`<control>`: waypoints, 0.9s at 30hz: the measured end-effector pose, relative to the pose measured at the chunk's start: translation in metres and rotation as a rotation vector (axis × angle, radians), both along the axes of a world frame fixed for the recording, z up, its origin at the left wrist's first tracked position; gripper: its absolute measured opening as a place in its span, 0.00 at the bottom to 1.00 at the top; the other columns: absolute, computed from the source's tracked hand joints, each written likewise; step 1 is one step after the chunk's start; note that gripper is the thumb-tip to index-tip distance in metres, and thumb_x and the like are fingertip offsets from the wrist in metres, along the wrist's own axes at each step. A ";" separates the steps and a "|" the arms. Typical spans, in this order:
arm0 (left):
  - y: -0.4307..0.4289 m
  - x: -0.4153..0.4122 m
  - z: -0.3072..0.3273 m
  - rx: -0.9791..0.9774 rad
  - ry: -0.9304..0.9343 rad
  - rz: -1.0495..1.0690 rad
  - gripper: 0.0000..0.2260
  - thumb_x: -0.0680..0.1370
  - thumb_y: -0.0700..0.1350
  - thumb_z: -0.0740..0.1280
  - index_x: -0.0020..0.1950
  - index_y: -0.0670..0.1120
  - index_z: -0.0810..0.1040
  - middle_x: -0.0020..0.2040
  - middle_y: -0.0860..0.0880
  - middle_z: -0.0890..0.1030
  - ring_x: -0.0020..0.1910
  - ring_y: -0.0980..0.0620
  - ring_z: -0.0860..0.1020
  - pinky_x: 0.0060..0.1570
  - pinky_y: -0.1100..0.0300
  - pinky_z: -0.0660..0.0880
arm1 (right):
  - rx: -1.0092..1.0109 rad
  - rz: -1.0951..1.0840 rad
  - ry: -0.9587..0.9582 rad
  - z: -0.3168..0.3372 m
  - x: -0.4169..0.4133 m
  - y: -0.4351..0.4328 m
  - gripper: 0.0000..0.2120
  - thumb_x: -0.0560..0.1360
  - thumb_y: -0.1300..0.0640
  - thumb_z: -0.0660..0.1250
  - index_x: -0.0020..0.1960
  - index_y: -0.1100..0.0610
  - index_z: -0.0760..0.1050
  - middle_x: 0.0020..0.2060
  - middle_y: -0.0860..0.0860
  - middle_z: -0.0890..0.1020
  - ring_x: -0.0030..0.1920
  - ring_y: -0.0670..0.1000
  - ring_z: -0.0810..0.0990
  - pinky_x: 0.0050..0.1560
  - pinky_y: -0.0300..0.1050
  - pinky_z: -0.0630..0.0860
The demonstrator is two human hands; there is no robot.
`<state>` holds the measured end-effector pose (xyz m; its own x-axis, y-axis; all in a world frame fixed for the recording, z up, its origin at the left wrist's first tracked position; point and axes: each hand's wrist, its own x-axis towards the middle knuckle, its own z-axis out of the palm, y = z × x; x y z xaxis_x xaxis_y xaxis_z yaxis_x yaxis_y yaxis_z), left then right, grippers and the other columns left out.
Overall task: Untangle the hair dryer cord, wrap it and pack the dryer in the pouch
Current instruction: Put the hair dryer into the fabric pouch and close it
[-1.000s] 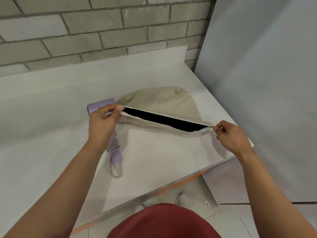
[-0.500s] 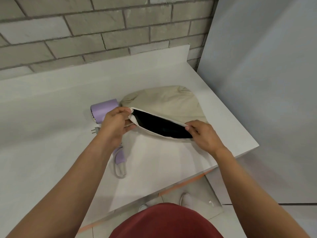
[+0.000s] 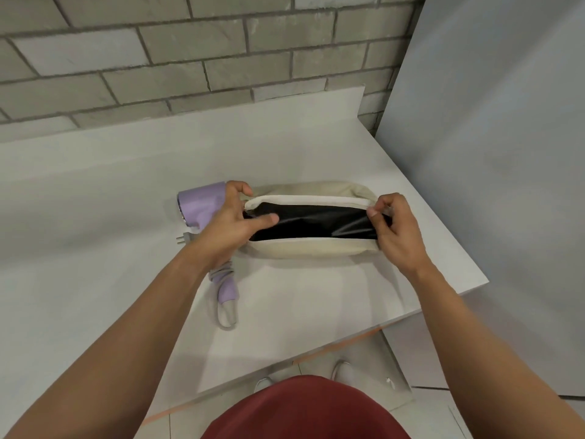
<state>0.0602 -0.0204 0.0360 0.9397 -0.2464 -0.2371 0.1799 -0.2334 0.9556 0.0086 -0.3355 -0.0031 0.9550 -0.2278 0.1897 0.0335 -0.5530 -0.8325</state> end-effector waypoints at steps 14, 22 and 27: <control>-0.008 0.010 0.004 0.616 -0.525 -0.187 0.21 0.72 0.47 0.79 0.60 0.51 0.72 0.41 0.50 0.78 0.39 0.47 0.75 0.41 0.51 0.73 | -0.729 0.124 0.000 0.015 0.020 -0.007 0.23 0.77 0.54 0.75 0.69 0.48 0.74 0.59 0.47 0.75 0.48 0.54 0.81 0.39 0.46 0.74; -0.008 0.017 0.001 0.771 -0.886 -0.025 0.08 0.84 0.49 0.65 0.57 0.45 0.77 0.54 0.45 0.75 0.48 0.42 0.76 0.36 0.46 0.77 | -0.658 0.073 -0.027 0.026 0.025 -0.002 0.13 0.86 0.48 0.59 0.57 0.53 0.79 0.59 0.44 0.73 0.54 0.50 0.75 0.43 0.50 0.76; -0.006 0.018 0.003 0.743 -1.199 -0.201 0.06 0.81 0.39 0.62 0.55 0.46 0.77 0.64 0.46 0.74 0.57 0.44 0.70 0.30 0.48 0.77 | -0.677 0.080 0.049 0.030 0.029 -0.003 0.19 0.87 0.44 0.51 0.61 0.50 0.77 0.56 0.45 0.78 0.56 0.53 0.75 0.48 0.54 0.78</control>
<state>0.0785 -0.0260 0.0391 0.6254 -0.5702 0.5327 -0.7326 -0.6640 0.1494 0.0372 -0.3386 0.0270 0.9751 -0.0027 0.2217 0.0669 -0.9498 -0.3056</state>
